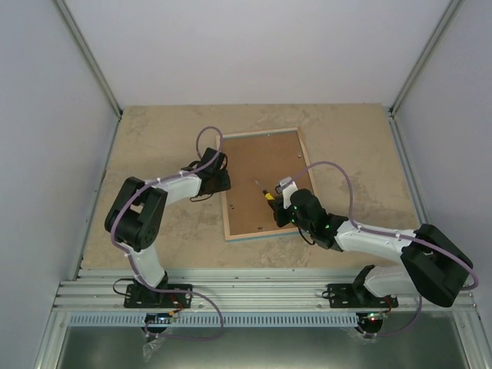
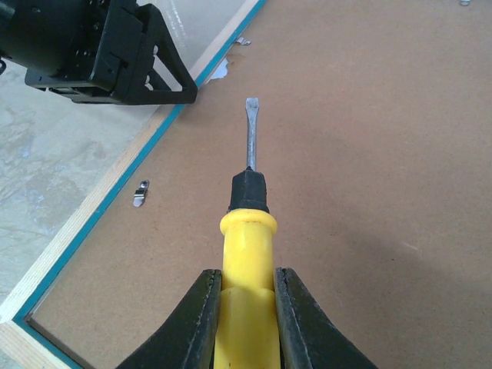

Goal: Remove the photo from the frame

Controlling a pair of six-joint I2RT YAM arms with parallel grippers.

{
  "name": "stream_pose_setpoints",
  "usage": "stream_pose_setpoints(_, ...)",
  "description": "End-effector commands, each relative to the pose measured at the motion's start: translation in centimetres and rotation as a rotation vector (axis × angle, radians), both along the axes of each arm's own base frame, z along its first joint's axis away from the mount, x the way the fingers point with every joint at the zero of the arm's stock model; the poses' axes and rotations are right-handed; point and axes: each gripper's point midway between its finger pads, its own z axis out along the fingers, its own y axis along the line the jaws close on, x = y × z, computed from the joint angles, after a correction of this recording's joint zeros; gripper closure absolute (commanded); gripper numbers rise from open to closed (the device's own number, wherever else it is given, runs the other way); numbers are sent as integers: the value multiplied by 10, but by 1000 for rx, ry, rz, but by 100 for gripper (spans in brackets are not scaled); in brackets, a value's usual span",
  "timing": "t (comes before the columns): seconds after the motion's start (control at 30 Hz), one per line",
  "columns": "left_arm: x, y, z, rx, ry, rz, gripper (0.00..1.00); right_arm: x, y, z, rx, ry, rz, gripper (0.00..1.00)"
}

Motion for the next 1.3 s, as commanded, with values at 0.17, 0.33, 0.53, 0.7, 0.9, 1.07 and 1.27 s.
stream_pose_setpoints(0.17,-14,0,-7,2,38,-53,83,3,13,3,38,10,30,100)
stream_pose_setpoints(0.33,-32,-3,-16,-44,74,-82,95,7,21,8,38,14,40,100)
stream_pose_setpoints(0.53,-58,-5,-14,-117,91,-90,97,23,44,18,33,20,64,100)
stream_pose_setpoints(0.7,-81,-10,-10,-159,97,-112,96,38,70,17,34,30,102,100)
stream_pose_setpoints(0.9,-100,-7,-7,-161,104,-105,92,55,91,1,17,57,116,99)
stream_pose_setpoints(1.07,-98,0,1,-135,74,-79,79,56,102,-14,21,93,141,100)
stream_pose_setpoints(1.27,-74,-1,18,-86,21,-70,67,55,104,-30,15,126,150,100)
